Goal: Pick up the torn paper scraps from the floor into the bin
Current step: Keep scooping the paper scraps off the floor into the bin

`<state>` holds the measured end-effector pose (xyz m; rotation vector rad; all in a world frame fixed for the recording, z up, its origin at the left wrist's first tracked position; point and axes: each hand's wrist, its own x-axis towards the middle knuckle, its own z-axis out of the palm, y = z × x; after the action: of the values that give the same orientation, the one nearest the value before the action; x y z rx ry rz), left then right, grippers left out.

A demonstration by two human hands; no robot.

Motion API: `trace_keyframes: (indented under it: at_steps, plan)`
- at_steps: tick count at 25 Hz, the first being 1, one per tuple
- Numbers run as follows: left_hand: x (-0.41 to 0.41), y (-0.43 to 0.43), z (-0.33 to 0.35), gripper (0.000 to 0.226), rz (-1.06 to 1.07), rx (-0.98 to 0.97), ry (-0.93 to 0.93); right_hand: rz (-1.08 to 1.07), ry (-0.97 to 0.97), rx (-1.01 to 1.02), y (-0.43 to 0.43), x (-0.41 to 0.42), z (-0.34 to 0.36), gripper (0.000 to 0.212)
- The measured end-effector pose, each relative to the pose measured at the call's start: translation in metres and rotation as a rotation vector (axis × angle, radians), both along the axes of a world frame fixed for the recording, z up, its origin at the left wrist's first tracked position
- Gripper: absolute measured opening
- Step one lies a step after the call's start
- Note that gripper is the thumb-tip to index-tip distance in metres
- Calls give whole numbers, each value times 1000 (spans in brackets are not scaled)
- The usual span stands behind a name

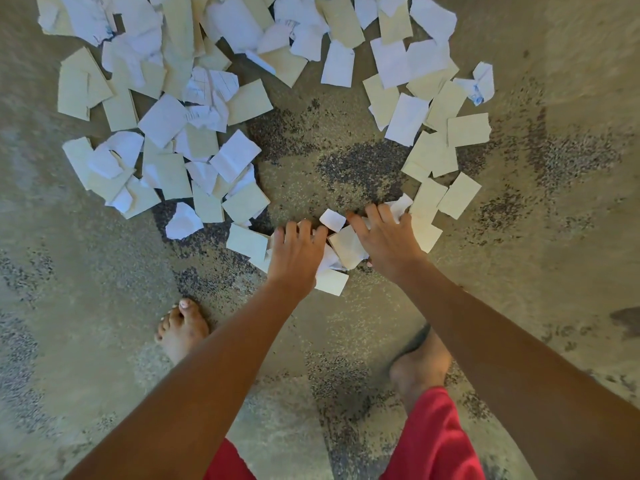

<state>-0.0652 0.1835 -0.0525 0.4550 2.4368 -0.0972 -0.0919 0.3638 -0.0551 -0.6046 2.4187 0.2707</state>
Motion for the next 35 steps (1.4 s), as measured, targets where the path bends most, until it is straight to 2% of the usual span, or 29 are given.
trace_keyframes:
  at_steps: [2,4,8,12,14,18,24,30,32,35]
  plan:
    - [1,-2,1,72,9,-15,29,-1,18,-24,1,5,1,90]
    - [0,-7,0,81,-15,-15,81,-11,47,-54,5,9,3,89]
    - [-5,-18,2,110,-46,14,34,-182,-7,-68,15,8,10,110]
    - [-1,-17,4,117,-13,-8,50,-365,-115,-8,33,-1,2,135]
    - [4,-12,-1,114,-50,-33,32,-367,-151,24,40,-2,-1,138]
    - [2,-2,-2,99,36,-84,7,-293,-80,88,42,-3,0,123]
    - [7,-1,-2,45,2,-77,-49,-288,-101,28,36,-5,0,91]
    - [11,-8,2,26,8,17,-77,-296,-200,-53,33,0,1,51]
    - [12,-10,4,26,5,61,-80,-390,-195,-132,34,7,3,44]
    - [11,-20,9,31,8,163,-73,-654,-140,-282,32,21,4,45]
